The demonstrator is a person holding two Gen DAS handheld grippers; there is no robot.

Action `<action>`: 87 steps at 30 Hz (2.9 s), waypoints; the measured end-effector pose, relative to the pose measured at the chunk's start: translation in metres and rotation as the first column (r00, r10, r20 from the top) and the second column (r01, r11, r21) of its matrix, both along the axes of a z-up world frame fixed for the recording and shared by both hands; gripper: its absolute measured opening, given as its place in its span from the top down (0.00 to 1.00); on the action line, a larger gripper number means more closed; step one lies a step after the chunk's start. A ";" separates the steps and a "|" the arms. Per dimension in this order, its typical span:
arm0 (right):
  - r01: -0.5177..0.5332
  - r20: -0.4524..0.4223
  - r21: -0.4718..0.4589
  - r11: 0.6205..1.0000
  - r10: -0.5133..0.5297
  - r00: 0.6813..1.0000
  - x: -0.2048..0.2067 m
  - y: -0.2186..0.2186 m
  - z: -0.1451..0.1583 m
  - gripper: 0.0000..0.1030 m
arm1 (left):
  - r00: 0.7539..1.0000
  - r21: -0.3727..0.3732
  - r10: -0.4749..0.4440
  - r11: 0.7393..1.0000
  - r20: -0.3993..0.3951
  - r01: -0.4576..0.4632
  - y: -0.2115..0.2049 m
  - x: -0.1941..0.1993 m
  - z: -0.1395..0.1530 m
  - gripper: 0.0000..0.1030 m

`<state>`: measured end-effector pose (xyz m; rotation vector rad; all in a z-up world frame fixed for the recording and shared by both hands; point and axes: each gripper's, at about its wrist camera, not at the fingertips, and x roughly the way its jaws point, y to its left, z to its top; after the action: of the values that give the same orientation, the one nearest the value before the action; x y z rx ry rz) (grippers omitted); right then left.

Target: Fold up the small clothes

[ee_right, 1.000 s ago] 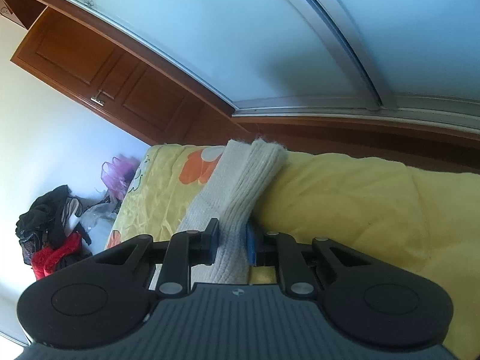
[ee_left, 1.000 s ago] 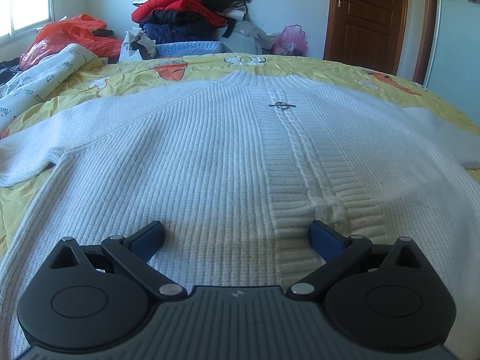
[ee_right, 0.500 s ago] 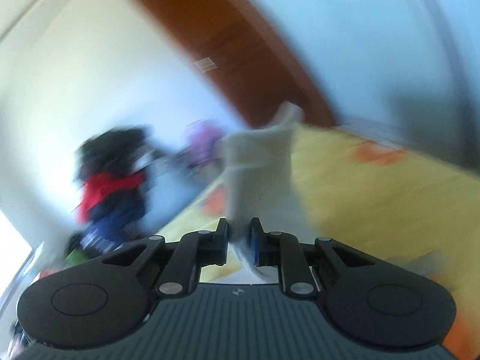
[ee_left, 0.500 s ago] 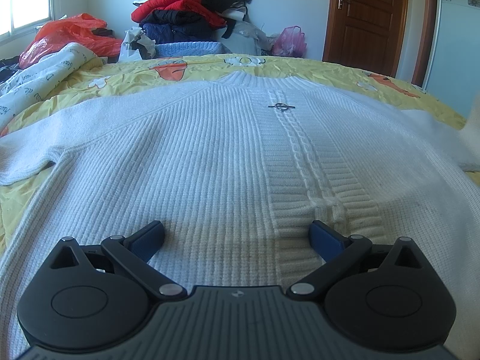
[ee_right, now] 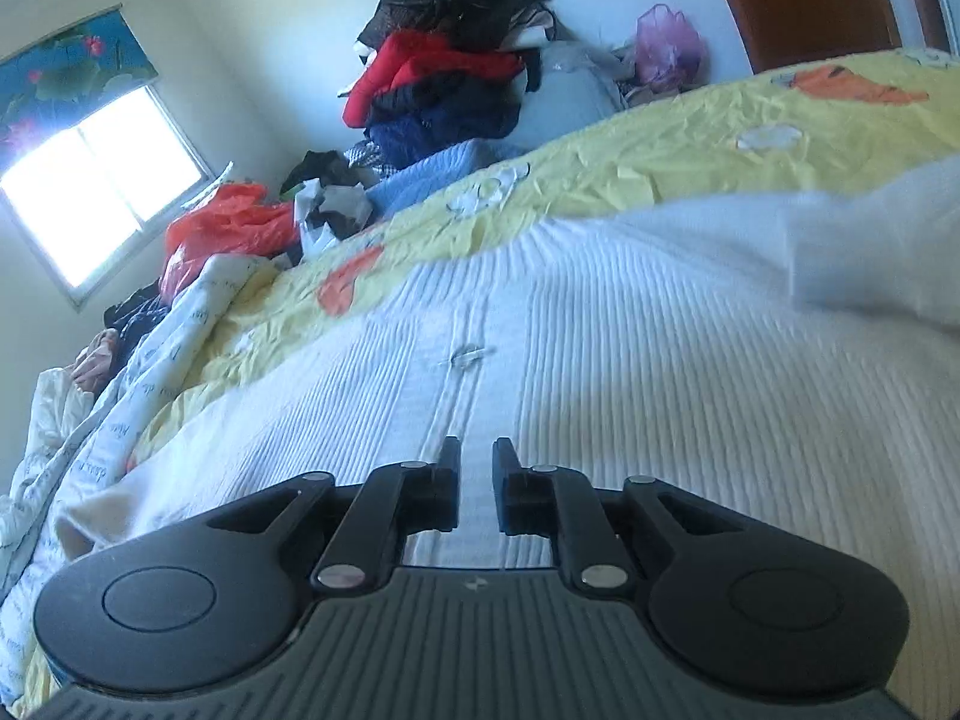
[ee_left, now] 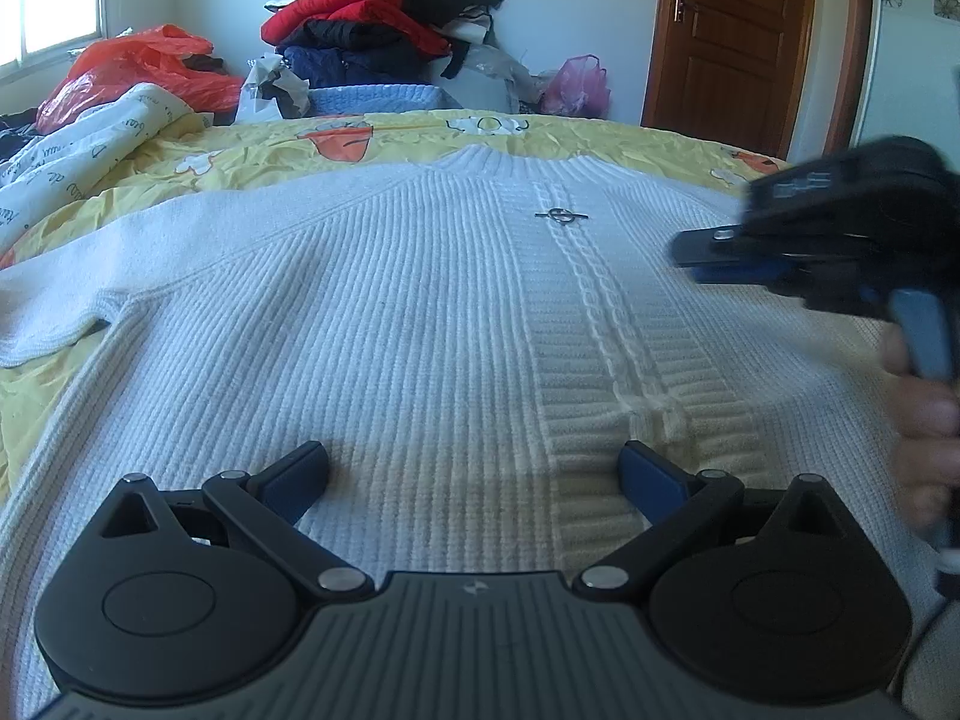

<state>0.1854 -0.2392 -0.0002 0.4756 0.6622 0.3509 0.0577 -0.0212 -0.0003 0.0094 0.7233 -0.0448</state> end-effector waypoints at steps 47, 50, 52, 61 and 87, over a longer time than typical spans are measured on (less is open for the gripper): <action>0.213 0.009 0.352 0.912 -0.230 0.973 -0.086 -0.122 -0.059 0.47 | 0.898 -0.401 -0.298 0.903 -0.323 0.155 -0.222 0.262 0.002 0.87; 0.203 0.018 0.350 0.914 -0.223 0.975 -0.086 -0.120 -0.057 0.44 | 0.913 -0.356 -0.295 0.916 -0.281 0.186 -0.218 0.255 0.014 0.89; 0.204 0.018 0.344 0.917 -0.223 0.975 -0.084 -0.119 -0.057 0.44 | 0.937 -0.315 -0.276 0.927 -0.212 0.202 -0.210 0.245 0.030 0.90; 0.200 0.020 0.310 0.929 -0.216 0.976 -0.082 -0.116 -0.054 0.43 | 0.984 -0.177 -0.178 0.969 -0.011 0.173 -0.095 0.202 0.091 0.90; 0.160 0.155 -0.159 0.974 -0.135 0.979 -0.021 -0.078 0.024 0.14 | 0.983 0.030 0.123 0.991 0.137 -0.128 0.013 0.118 0.053 0.06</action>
<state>0.1647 -0.3171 0.0240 0.3300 0.5084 0.1834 0.1762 -0.0079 0.0523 0.0040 0.5886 0.0901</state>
